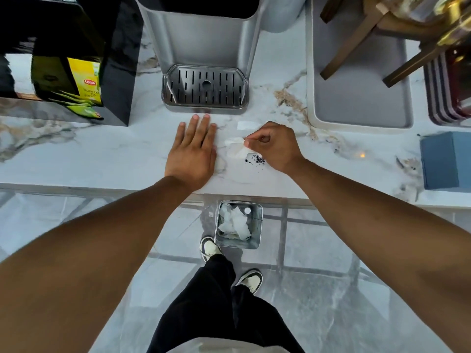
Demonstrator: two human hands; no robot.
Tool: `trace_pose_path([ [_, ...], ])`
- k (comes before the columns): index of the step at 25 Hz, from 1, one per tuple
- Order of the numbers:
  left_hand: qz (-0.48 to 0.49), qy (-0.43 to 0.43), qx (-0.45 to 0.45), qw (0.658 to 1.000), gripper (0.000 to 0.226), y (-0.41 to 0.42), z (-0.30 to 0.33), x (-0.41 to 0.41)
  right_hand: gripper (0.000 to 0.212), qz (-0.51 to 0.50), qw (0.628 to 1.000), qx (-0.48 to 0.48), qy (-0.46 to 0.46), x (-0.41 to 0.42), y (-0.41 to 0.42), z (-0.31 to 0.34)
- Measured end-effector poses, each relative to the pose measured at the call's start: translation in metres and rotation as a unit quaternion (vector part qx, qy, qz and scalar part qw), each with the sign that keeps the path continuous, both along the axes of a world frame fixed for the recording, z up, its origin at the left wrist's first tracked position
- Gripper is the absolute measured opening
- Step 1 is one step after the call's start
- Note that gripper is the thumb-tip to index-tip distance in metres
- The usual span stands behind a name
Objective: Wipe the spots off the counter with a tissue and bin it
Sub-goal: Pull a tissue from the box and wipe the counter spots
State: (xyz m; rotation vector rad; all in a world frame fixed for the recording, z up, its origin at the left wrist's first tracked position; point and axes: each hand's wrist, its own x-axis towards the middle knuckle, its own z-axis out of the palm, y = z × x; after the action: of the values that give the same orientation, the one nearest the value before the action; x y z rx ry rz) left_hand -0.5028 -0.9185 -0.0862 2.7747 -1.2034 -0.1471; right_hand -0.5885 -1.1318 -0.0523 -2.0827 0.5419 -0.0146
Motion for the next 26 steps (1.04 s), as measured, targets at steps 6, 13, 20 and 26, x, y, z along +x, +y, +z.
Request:
trace_pose_path([
  [6, 0.059, 0.036, -0.019, 0.997, 0.056, -0.010, 0.010, -0.013, 0.003, 0.028, 0.998, -0.001, 0.053, -0.019, 0.009, 0.010],
  [13, 0.070, 0.020, -0.049, 0.996, 0.055, -0.011, 0.005, -0.016, 0.014, -0.209, 0.977, -0.017, 0.029, -0.015, -0.023, 0.010],
  [20, 0.077, 0.020, -0.044, 0.996, 0.056, -0.013, 0.004, -0.015, 0.011, -0.225, 0.973, -0.034, 0.042, -0.037, 0.003, -0.001],
  [26, 0.081, 0.021, -0.033, 0.996, 0.057, -0.013, 0.007, -0.015, 0.012, -0.217, 0.973, -0.063, 0.048, -0.063, 0.032, -0.002],
])
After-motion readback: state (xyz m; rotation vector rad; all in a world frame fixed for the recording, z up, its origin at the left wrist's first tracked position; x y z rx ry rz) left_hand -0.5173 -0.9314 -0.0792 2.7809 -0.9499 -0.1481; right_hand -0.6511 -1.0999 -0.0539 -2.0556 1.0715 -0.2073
